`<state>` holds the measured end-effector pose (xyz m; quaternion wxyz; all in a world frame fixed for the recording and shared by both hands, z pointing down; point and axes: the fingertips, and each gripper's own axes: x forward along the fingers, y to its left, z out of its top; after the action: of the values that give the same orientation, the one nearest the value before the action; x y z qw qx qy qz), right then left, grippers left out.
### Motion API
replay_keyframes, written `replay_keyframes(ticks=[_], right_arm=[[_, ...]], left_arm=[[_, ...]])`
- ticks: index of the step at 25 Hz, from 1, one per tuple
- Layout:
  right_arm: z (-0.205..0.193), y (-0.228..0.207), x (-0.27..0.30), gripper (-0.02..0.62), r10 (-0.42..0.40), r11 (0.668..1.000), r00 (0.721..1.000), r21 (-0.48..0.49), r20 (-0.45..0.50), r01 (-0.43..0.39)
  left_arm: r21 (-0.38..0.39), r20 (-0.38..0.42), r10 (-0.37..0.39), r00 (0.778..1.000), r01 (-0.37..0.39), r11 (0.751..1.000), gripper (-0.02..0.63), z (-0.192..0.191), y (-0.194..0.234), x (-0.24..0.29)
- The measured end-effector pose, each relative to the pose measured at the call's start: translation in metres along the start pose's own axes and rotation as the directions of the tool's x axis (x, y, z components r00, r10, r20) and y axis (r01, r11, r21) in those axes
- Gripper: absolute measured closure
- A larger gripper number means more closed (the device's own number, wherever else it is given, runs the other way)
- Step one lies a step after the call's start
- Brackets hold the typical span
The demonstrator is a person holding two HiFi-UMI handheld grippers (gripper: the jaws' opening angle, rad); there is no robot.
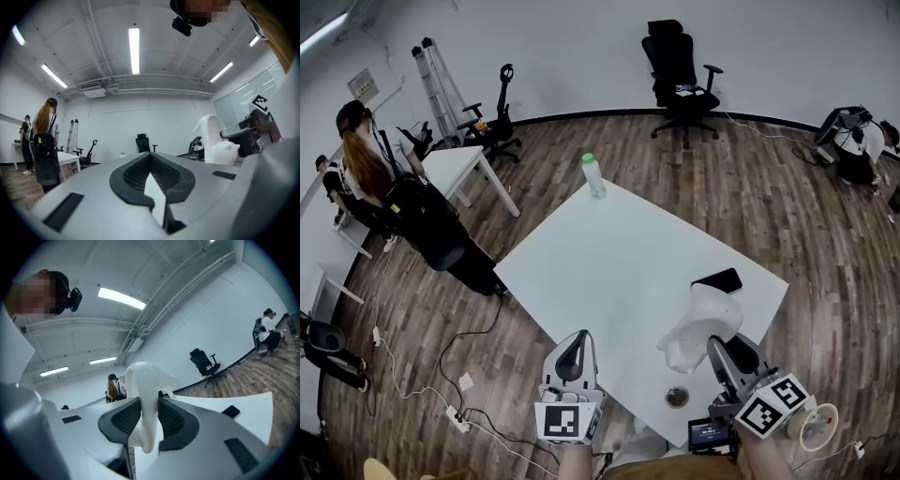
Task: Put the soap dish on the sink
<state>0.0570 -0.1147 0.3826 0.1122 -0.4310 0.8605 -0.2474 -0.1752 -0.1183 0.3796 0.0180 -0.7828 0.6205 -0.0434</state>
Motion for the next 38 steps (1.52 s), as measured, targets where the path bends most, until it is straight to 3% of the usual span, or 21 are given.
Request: replay_keyframes(ticks=[7,17,20,38], right_arm=[[-0.019,-0.028,-0.003,0.476,-0.027,0.998,0.998,0.053,-0.051,0.029],[-0.046,-0.048,0.006,0.476,-0.026,0.995,0.992,0.092,-0.124,0.038],[-0.060,-0.057,0.008,0.476,-0.030,0.991,0.988,0.121,-0.150,0.049],[-0.130,-0.100,0.012,0.476,-0.084,0.971,0.946,0.188,-0.313,0.148]], left_arm=[[0.021,-0.027,-0.076,0.997,0.077,0.997,0.600,-0.012,-0.031,0.018],[-0.005,-0.077,-0.055,0.996,0.055,0.998,0.600,-0.031,-0.031,0.019],[0.024,-0.120,-0.052,0.991,0.055,0.998,0.600,-0.036,-0.032,0.017],[-0.004,-0.162,-0.084,0.983,0.084,0.996,0.600,-0.066,-0.042,0.017]])
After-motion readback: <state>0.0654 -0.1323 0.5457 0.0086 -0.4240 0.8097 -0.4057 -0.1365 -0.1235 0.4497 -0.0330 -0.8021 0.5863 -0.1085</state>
